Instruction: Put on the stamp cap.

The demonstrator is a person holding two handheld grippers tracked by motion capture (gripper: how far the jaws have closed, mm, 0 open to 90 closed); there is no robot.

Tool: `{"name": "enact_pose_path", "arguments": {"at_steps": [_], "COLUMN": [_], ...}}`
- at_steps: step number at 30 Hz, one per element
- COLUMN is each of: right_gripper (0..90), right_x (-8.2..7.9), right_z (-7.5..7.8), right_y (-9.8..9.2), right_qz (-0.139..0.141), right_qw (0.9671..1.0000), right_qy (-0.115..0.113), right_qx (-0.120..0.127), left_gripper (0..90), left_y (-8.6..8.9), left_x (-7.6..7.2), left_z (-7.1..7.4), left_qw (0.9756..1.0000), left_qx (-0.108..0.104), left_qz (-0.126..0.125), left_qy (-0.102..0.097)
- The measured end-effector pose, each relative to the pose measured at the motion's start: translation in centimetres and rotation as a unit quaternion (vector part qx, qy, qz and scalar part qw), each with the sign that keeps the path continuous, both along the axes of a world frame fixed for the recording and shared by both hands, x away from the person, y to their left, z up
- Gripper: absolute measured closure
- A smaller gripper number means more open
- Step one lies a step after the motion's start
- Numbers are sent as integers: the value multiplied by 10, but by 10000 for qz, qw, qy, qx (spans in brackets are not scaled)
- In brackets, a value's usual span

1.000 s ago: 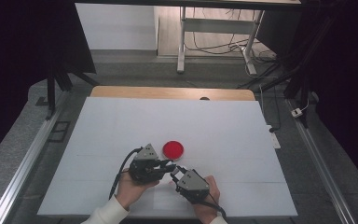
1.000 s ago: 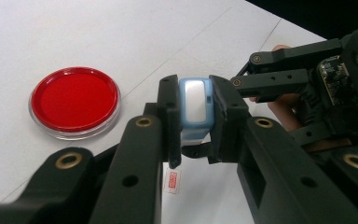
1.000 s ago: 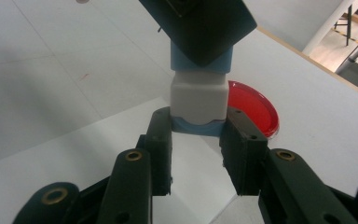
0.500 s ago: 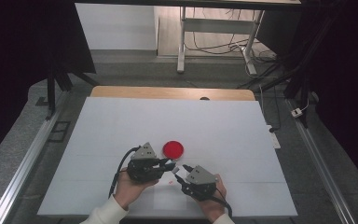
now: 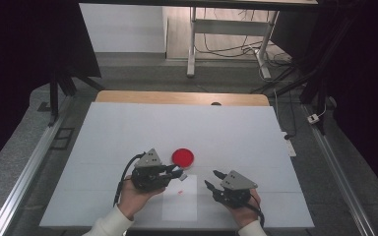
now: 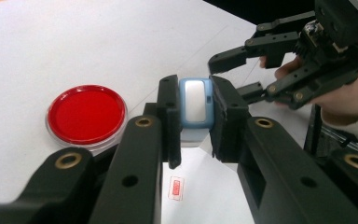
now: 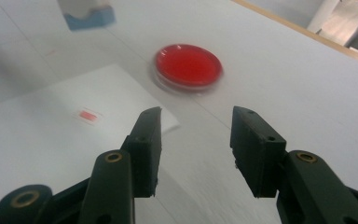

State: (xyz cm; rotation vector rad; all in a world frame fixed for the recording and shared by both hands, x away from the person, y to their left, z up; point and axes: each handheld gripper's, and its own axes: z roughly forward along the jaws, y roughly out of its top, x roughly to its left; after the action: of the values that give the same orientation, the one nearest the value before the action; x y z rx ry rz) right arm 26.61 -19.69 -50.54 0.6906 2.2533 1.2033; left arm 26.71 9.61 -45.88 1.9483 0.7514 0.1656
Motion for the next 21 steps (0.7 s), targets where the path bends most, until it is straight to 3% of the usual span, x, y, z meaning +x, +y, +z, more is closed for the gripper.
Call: {"name": "enact_pose_path", "arguments": {"at_steps": [15,21], "right_gripper": [515,512], "right_x": [0,-4], "right_z": [0,0], "right_y": [-68,-90], "right_qz": [-477,-633], "right_qw": [9988,9978], "right_qy": [118,165], "right_qx": [40,59], "left_gripper": [750,750], "left_y": [12,18], "left_x": [2,3], "left_z": [6,10], "left_qw": [9998,9994], "left_qx": [1,60], "left_qz": [118,182], "left_qy": [-147,-292]}}
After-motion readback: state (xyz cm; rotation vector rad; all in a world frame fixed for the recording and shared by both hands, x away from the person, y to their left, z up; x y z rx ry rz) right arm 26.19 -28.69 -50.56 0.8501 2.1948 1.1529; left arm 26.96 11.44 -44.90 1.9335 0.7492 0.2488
